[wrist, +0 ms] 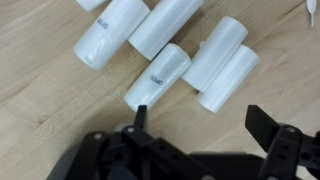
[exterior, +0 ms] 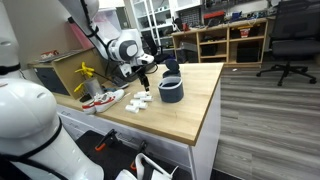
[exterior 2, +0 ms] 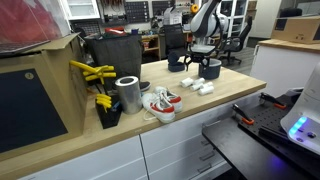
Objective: Put one white object in the small bin
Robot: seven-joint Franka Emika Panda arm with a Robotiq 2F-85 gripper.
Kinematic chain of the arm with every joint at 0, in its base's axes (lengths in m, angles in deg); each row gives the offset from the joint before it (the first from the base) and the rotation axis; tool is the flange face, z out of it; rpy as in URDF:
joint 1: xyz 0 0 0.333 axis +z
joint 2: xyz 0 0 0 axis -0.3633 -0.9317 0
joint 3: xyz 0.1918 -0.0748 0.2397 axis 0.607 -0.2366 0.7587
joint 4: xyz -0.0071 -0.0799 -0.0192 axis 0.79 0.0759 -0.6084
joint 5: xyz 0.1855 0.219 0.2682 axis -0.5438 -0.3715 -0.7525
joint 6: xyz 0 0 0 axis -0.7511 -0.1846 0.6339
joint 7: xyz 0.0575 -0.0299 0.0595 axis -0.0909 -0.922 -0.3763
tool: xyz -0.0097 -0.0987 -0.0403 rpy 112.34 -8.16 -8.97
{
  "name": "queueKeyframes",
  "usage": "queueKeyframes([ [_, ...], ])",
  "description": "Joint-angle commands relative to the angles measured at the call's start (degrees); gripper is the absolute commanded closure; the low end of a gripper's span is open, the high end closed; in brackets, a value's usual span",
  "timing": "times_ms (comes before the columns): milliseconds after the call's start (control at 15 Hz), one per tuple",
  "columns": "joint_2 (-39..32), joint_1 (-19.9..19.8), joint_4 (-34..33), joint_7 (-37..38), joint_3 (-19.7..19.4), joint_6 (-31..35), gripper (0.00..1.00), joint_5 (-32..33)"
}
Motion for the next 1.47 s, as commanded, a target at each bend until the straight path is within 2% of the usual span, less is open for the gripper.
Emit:
queueKeyframes([
  [0, -4.4, 3.0, -4.7, 3.9, -2.3, 0.6, 0.00, 1.6],
  [467, -10.9, 6.3, -10.9, 6.5, -5.1, 0.2, 0.00, 2.1],
  [1000, -14.7, 7.4, -12.9, 10.0, -4.9, 0.0, 0.00, -0.2],
  [1067, -14.6, 7.3, -12.8, 9.9, -4.6, 0.1, 0.25, -0.5],
  [1133, -14.6, 7.3, -12.8, 10.3, -4.5, 0.1, 0.26, -0.6],
  [1400, -13.7, 7.5, -12.2, 10.4, -4.6, 0.2, 0.57, -0.9],
])
